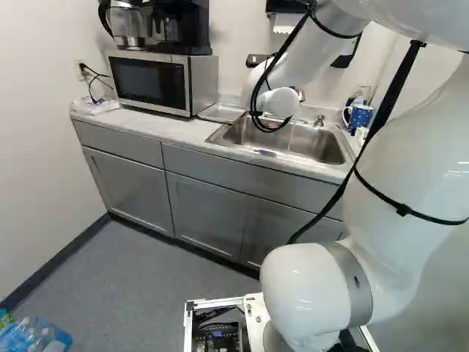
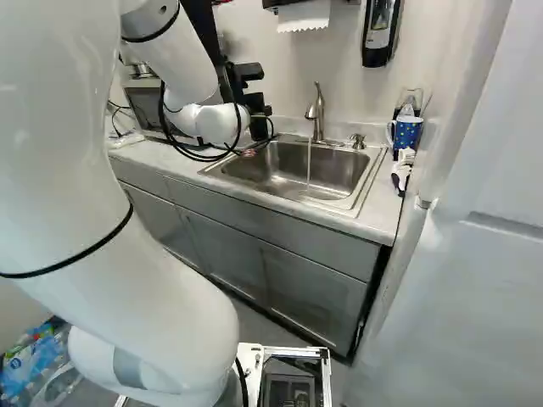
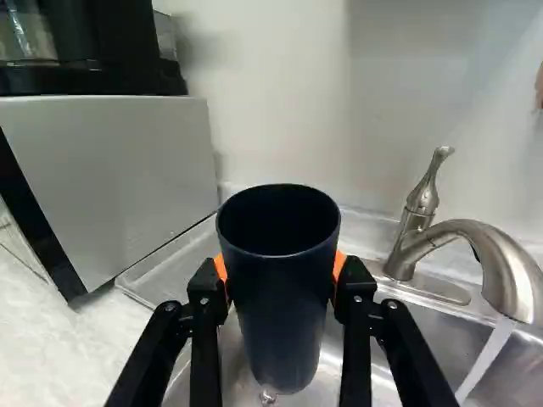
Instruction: Rinse the cup and place it in the tray
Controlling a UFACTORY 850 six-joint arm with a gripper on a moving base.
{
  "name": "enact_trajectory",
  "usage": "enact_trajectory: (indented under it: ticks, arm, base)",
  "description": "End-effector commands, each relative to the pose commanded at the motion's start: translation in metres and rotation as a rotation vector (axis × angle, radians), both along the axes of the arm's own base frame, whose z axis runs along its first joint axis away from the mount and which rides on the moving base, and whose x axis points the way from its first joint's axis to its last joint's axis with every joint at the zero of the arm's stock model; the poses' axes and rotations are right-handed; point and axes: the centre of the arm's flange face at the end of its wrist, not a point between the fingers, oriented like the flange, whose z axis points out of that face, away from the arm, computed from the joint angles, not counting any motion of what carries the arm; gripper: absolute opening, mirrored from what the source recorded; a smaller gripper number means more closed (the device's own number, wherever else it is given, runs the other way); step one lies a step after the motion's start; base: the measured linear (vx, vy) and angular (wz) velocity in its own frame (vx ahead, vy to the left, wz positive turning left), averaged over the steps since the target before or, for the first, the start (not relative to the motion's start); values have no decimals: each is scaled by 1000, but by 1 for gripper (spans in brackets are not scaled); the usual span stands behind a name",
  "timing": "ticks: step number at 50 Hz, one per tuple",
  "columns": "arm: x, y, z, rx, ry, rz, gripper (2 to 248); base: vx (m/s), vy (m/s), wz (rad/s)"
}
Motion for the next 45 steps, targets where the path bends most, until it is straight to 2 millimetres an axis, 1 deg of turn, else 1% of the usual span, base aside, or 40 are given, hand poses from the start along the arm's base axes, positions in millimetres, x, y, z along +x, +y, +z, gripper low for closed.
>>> enact_trajectory:
  ticks: [6, 16, 27, 45]
  arm:
    - [4, 1, 1, -1, -14, 2, 125]
    - [21, 8, 5, -3, -61, 14, 125]
    - [38, 21, 8, -3, -95, 36, 125]
    - [64, 43, 7, 17, -100, 59, 125]
  base:
    - [0, 0, 0]
    - [0, 0, 0]
    - [0, 0, 0]
    - [0, 0, 0]
